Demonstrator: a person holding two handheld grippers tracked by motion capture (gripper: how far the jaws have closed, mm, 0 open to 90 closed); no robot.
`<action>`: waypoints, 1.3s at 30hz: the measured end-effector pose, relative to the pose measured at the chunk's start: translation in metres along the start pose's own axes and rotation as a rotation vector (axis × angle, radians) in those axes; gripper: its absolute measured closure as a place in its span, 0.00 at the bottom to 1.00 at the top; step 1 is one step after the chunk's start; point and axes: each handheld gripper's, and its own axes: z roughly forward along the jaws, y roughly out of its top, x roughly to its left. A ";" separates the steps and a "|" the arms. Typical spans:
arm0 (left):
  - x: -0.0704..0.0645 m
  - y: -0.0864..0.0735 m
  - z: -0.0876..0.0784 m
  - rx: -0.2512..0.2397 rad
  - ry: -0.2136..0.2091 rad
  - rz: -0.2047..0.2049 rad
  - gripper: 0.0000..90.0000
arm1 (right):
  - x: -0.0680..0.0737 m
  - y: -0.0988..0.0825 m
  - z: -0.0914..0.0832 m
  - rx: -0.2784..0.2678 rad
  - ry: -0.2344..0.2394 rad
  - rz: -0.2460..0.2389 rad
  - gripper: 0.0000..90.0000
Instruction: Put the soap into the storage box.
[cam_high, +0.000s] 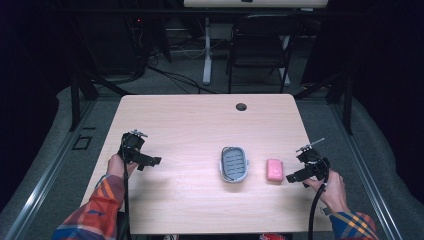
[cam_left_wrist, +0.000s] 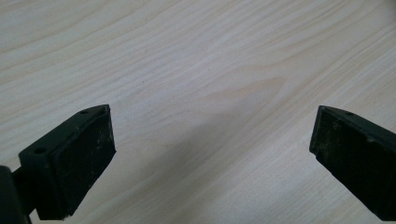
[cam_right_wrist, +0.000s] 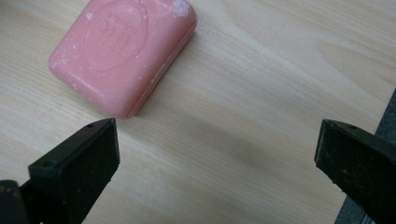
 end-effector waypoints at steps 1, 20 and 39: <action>0.000 0.000 0.000 0.001 0.000 0.001 0.00 | 0.000 0.000 0.000 0.000 0.001 -0.002 0.00; 0.000 0.000 -0.001 -0.007 0.002 0.000 0.00 | 0.011 0.008 -0.002 -0.002 0.033 -0.010 0.00; -0.001 0.001 -0.001 -0.010 0.006 -0.002 0.00 | 0.031 0.024 0.000 0.000 0.040 -0.037 0.00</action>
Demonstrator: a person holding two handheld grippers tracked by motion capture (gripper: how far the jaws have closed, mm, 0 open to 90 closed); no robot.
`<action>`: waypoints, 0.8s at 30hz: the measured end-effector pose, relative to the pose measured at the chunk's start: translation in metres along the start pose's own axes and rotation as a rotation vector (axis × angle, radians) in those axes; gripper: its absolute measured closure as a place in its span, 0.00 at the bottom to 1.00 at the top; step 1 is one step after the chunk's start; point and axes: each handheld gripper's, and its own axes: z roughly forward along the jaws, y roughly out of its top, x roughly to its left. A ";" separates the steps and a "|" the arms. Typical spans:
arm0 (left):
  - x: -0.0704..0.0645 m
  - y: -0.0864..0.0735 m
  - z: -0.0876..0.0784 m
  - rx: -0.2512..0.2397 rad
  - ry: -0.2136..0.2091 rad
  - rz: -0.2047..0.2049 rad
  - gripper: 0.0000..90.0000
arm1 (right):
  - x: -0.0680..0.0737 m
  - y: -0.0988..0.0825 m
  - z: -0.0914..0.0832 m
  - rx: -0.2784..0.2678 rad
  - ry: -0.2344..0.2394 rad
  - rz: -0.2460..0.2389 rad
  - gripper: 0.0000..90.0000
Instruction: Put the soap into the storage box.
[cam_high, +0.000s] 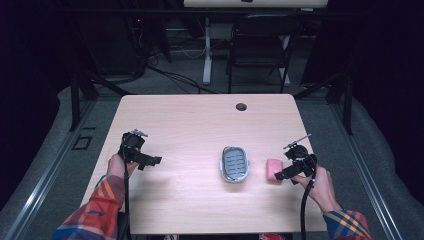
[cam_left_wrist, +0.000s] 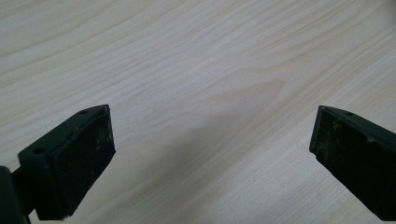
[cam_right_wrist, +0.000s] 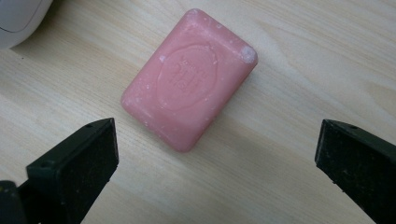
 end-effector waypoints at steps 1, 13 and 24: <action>0.000 0.000 0.000 0.000 0.000 0.000 0.00 | 0.000 0.000 0.000 0.000 0.000 0.000 0.00; 0.000 0.000 0.000 -0.004 0.004 -0.002 0.00 | 0.006 0.012 0.006 0.017 0.006 -0.007 0.00; 0.000 0.000 0.001 0.001 0.001 0.002 0.00 | 0.015 0.025 0.016 0.037 -0.014 -0.006 0.00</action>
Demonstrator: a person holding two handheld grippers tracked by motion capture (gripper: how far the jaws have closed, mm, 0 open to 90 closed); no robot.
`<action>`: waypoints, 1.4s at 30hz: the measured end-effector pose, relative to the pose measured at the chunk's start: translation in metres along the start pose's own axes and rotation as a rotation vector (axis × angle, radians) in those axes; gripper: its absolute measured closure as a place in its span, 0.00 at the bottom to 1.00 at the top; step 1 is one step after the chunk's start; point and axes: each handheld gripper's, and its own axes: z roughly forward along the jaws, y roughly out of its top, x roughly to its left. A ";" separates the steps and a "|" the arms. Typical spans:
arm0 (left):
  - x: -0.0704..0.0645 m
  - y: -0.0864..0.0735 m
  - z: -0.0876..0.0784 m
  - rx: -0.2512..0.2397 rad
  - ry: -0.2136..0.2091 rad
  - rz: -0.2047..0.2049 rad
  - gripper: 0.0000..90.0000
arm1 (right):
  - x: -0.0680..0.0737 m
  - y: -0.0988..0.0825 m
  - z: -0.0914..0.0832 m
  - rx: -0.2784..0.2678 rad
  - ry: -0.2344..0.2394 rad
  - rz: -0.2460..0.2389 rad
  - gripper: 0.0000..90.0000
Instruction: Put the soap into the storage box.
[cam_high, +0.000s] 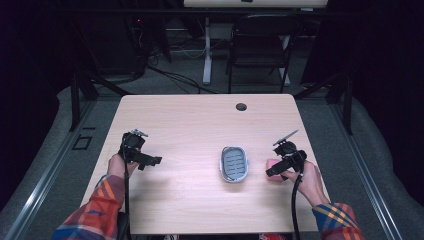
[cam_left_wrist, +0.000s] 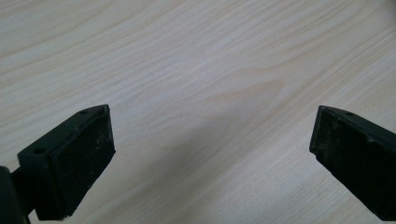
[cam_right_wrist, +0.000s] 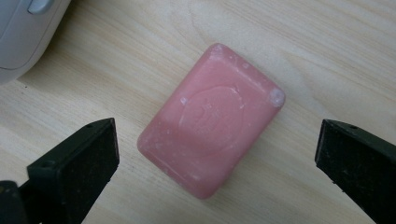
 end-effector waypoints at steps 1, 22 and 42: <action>0.000 0.000 0.000 0.000 0.002 0.000 0.00 | 0.002 0.002 0.002 0.005 -0.006 -0.003 0.00; 0.000 0.000 -0.001 0.003 -0.001 0.002 0.00 | 0.002 0.007 0.018 0.027 -0.009 0.051 0.30; 0.000 0.000 0.000 0.007 -0.001 0.004 0.00 | -0.002 0.007 0.021 0.072 -0.001 0.039 0.39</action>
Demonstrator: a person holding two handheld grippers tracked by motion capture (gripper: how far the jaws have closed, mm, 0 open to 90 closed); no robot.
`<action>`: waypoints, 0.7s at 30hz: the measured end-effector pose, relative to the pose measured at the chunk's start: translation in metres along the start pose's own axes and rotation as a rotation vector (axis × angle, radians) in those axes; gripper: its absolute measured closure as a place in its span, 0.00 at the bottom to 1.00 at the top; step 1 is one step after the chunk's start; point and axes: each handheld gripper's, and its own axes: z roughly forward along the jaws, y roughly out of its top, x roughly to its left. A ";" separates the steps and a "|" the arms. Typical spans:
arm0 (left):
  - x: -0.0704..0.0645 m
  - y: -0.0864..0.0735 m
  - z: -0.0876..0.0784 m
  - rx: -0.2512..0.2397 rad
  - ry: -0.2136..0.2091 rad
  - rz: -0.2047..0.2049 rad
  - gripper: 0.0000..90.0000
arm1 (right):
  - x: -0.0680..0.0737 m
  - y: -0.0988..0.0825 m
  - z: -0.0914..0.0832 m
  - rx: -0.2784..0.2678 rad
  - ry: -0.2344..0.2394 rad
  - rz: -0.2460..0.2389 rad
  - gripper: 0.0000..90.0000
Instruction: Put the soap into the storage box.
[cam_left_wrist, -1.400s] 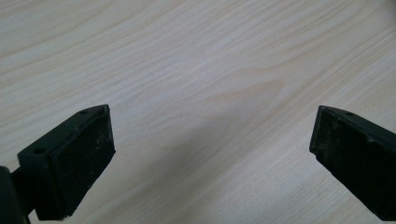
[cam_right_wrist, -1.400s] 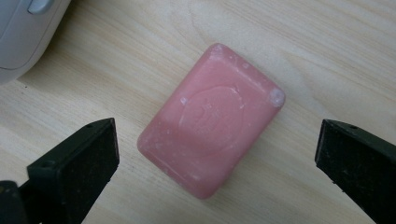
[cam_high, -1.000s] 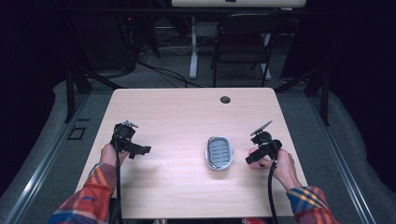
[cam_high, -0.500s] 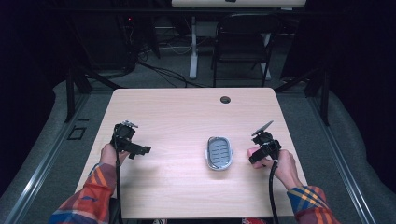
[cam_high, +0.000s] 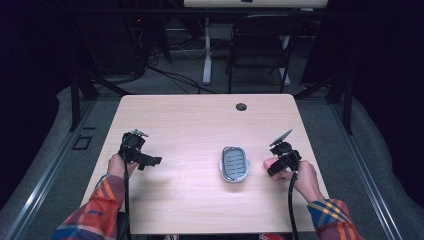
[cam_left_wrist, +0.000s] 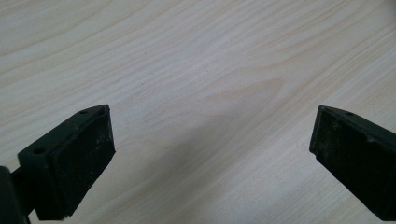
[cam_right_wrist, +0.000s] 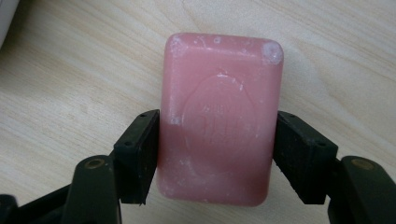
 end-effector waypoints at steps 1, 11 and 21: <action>0.000 0.000 0.000 0.000 0.000 0.000 0.00 | -0.001 0.001 -0.001 0.021 -0.006 -0.014 0.39; -0.001 0.000 -0.001 0.002 0.005 0.007 0.00 | 0.001 0.001 0.001 0.034 -0.023 -0.036 0.41; -0.001 0.001 0.001 0.004 0.005 0.012 0.00 | 0.000 0.001 -0.001 0.039 -0.033 -0.064 0.41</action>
